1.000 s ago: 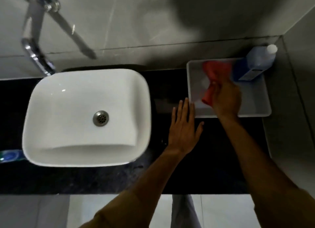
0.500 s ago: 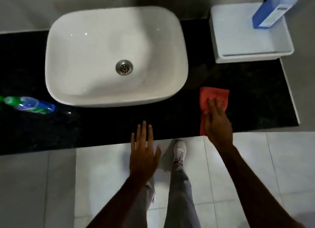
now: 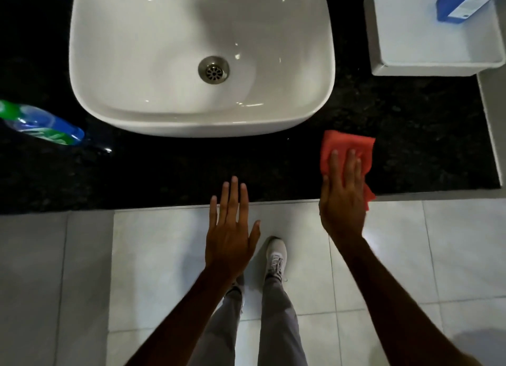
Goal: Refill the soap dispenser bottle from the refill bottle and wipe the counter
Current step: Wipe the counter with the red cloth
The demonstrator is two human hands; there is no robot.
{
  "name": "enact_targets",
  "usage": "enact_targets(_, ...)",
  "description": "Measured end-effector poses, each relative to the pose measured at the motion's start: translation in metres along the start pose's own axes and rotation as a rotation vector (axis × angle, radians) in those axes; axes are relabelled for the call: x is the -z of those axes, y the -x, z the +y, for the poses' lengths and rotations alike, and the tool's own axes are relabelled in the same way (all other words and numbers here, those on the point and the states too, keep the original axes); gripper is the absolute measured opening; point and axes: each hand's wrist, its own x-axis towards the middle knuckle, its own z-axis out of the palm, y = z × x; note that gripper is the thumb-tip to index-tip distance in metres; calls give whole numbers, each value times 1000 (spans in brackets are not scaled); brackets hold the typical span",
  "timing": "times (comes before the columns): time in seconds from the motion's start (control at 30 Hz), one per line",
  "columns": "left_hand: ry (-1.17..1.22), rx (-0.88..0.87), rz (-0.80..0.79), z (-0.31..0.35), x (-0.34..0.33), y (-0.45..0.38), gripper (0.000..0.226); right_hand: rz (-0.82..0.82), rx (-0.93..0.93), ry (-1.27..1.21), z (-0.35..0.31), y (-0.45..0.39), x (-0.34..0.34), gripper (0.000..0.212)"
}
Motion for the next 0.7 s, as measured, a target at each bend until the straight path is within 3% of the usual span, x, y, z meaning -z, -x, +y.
enact_targets(0.1,12,-24,10,-3,-2,-2,79,35,-139,-96,-39,-38,-5,54)
enact_targets(0.23,4,15,38,-15,-7,9,79,-23,168,-40,-80,1,-25,62)
enact_targets(0.33,15,-32,30,-25,-7,18,82,-97,257,9,-51,48,-17,71)
enact_targets(0.43,12,-36,26,-31,-4,17,80,-53,111,2,-23,35,-3,61)
enact_targets(0.57,2,55,26,-40,-6,21,79,53,-117,-77,-73,-15,-13,54)
enact_targets(0.7,15,20,27,-42,-5,23,80,-31,149,-52,-126,18,-35,60)
